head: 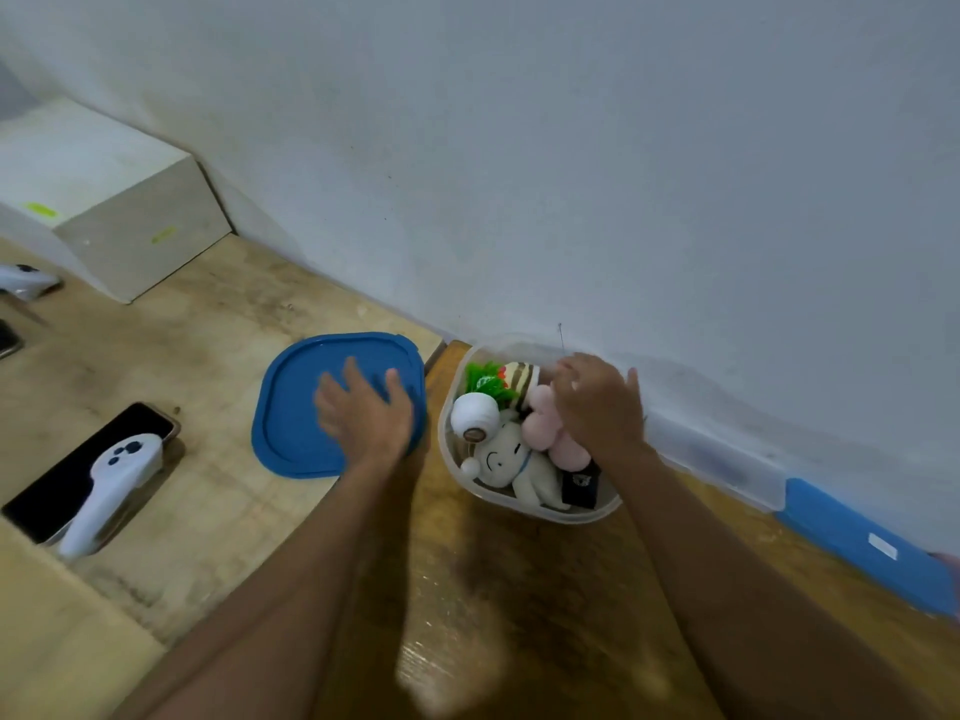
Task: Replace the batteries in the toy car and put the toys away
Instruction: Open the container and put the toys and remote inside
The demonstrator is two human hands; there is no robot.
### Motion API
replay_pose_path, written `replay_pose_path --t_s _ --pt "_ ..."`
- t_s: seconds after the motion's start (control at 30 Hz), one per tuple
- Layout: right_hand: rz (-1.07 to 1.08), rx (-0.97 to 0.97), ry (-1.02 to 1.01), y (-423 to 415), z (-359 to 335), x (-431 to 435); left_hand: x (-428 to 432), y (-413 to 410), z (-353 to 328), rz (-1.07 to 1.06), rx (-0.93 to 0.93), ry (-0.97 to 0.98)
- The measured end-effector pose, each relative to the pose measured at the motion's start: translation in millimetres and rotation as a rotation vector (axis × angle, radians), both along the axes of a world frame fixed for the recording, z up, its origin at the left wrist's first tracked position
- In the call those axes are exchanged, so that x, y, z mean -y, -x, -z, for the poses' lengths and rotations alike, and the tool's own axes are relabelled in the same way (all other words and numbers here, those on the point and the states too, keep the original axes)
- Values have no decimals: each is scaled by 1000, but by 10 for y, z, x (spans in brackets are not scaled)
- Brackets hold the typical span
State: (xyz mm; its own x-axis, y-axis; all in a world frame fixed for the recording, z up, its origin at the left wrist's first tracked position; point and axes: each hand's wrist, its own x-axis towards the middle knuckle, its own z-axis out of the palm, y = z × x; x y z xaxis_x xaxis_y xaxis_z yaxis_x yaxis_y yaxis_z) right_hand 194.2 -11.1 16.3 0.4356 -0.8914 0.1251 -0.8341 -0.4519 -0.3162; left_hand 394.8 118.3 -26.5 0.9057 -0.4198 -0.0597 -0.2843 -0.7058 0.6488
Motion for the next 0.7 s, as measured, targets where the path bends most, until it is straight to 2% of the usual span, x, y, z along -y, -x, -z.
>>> replay_pose_path --t_s 0.03,0.1,0.17,0.27,0.43,0.53,0.7 --pt "70 26 23 72 -18 -67 -102 -140 27 -100 -66 -95" --pt "200 -85 29 209 -20 -212 -308 -410 132 -212 -188 -244" --pt "280 -95 -141 352 55 -326 -480 -592 223 -235 -267 -330" --pt "256 55 -349 481 254 -441 -620 -670 305 -197 -256 -384" --pt "269 286 -352 522 317 -514 -607 -773 242 -237 -364 -388" --pt "264 358 -319 526 283 -542 -598 -824 245 -269 -439 -365" --pt "253 362 -289 516 302 -566 -589 -851 329 -304 -482 -46"
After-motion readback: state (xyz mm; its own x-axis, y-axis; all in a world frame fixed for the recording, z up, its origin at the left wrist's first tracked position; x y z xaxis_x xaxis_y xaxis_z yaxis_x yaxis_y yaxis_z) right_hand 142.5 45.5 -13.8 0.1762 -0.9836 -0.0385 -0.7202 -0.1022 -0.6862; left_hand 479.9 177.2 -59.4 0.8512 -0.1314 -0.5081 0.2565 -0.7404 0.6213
